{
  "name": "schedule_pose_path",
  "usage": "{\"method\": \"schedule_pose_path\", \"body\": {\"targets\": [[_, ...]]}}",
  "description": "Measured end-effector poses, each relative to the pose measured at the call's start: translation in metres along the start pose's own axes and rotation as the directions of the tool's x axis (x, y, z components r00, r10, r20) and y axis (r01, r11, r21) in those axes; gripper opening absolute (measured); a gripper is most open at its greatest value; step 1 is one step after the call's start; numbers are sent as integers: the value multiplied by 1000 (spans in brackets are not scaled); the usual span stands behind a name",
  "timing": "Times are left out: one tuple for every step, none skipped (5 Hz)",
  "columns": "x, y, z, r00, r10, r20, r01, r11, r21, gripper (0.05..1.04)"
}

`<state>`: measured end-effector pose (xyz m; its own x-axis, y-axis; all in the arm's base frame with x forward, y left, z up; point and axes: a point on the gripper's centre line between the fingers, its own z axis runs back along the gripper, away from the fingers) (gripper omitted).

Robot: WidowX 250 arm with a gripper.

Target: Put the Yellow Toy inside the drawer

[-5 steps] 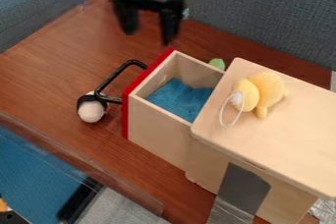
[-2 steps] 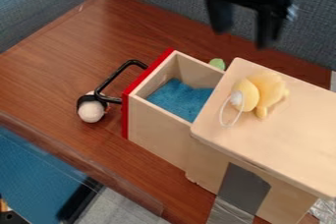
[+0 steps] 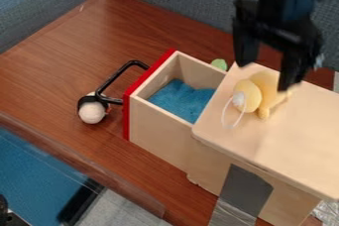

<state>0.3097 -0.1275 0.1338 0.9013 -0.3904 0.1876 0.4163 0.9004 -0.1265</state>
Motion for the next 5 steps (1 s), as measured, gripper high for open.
{"method": "schedule_pose_path", "body": {"targets": [[-3,-6,-15,999,-18,-34,19,1000,19,1000],[-8,0,-32,997,-5,-78,10,998,56,950],[-10,9,-34,997,18,-76,-10,994,112,673],[-12,12,-31,996,11,-88,-1,992,123,487],[-14,29,-5,998,65,-23,-61,990,130,444]]}}
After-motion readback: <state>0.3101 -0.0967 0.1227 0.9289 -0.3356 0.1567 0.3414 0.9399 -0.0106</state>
